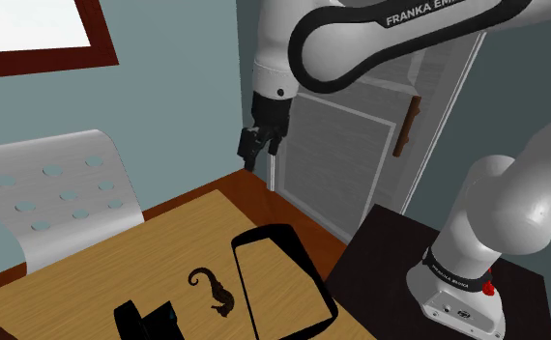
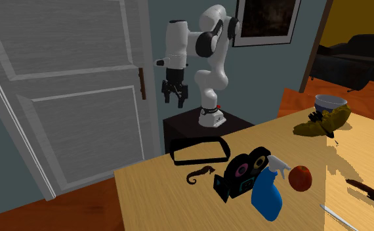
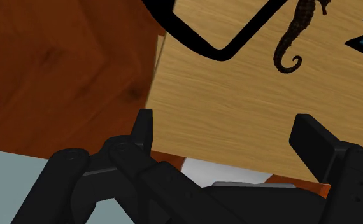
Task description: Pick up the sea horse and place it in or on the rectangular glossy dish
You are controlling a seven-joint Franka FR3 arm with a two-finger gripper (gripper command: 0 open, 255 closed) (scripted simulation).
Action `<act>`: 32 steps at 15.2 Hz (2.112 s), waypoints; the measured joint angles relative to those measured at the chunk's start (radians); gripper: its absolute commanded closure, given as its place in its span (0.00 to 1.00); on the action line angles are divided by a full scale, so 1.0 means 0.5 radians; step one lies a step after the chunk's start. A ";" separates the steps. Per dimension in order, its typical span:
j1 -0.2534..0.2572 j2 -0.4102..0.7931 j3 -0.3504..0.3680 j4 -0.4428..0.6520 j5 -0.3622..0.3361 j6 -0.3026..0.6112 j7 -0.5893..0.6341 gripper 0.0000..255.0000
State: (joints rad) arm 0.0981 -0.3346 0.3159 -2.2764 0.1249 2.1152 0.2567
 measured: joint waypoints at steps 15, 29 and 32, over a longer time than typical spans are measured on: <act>0.161 1.041 0.283 0.551 -0.466 0.360 0.567 0.00; 0.201 1.204 0.256 0.533 -0.573 0.520 0.645 1.00; 0.201 1.204 0.256 0.533 -0.573 0.520 0.645 1.00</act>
State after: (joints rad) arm 0.1985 0.2674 0.4438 -2.0098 -0.1616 2.3754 0.5793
